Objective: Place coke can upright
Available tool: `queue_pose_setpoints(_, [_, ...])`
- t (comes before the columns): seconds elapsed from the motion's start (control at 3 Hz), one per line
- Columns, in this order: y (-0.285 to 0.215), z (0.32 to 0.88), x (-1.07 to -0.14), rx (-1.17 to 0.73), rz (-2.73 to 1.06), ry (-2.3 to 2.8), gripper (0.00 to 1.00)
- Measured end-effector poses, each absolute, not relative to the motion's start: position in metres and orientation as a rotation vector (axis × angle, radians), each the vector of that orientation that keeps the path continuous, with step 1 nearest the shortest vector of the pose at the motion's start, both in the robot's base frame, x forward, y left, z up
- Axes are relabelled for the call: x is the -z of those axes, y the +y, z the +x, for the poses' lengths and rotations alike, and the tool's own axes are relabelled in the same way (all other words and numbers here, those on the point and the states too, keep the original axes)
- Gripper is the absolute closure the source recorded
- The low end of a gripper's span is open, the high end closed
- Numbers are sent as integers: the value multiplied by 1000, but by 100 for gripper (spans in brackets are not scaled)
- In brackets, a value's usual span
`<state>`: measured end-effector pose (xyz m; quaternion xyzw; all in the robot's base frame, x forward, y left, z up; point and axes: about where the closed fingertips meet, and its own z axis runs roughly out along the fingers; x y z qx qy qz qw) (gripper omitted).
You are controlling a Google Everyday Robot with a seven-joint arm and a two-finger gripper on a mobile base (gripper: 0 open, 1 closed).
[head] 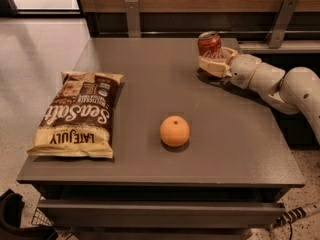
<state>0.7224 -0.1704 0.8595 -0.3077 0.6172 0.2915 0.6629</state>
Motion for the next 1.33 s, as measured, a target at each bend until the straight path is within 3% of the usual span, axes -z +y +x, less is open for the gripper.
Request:
queue_pose_setpoints(0.67, [-178,717,-858,-639,-683,1411,100])
queue_pose_setpoints(1.0, [-175,717,-858,-642,-686,1409,84])
queue_pose_setpoints(1.33, [-171,718,-858,-646,-690,1407,60])
